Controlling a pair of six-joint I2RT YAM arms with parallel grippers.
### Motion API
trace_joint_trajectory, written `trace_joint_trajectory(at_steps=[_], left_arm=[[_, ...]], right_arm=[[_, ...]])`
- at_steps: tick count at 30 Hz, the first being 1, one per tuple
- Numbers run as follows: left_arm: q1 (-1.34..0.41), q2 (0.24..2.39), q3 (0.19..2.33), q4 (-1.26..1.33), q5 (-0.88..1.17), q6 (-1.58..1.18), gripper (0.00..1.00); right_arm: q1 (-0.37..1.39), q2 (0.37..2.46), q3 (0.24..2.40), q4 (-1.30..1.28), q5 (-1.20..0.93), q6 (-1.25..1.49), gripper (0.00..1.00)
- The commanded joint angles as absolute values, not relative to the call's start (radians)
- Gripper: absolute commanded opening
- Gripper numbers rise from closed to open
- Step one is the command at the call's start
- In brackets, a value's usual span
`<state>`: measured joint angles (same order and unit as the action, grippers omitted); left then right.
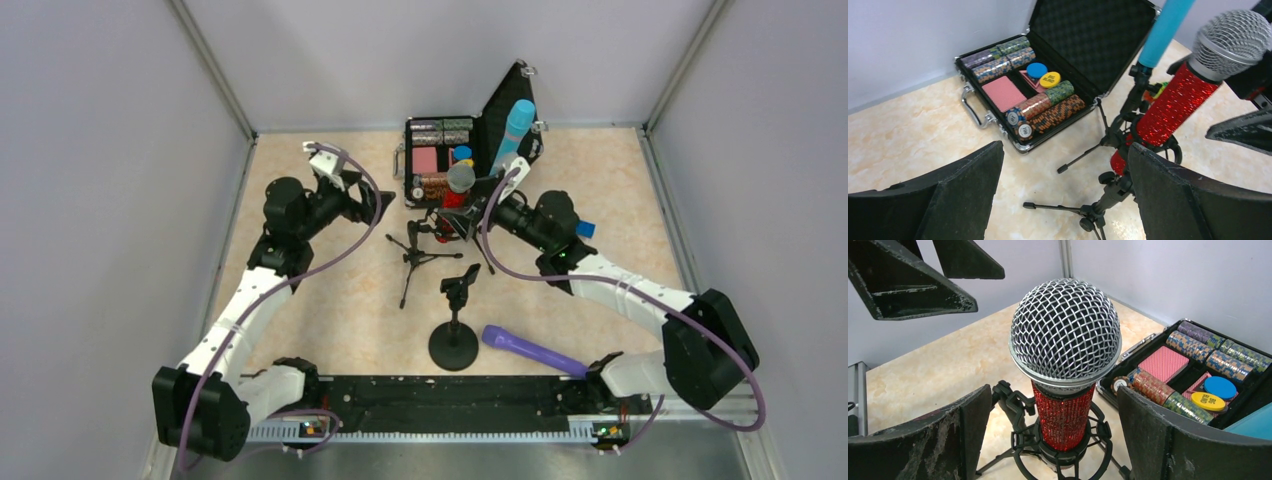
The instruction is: Attach the microphones to the stand
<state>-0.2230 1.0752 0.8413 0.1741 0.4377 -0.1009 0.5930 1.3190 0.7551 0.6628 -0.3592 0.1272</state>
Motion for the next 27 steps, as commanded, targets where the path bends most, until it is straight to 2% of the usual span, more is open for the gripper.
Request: trace_joint_trajectory(at_steps=[1,14,19,27], left_arm=[[-0.219,1.042,0.84,0.217,0.57,-0.038,0.98],[-0.221,1.143,0.94,0.079,0.841,0.051,0.96],[-0.232,1.198,0.963,0.039,0.869,0.043,0.91],[-0.286,1.238,0.979,-0.052,0.838,0.12,0.9]], right_arm=[[0.597,1.264,0.742,0.685,-0.343,0.125,0.92],[0.597,1.222,0.721,0.64,-0.324,0.113,0.93],[0.597,1.211,0.719,0.614,-0.302,0.101,0.93],[0.597,1.201,0.71,0.606,-0.29,0.094,0.94]])
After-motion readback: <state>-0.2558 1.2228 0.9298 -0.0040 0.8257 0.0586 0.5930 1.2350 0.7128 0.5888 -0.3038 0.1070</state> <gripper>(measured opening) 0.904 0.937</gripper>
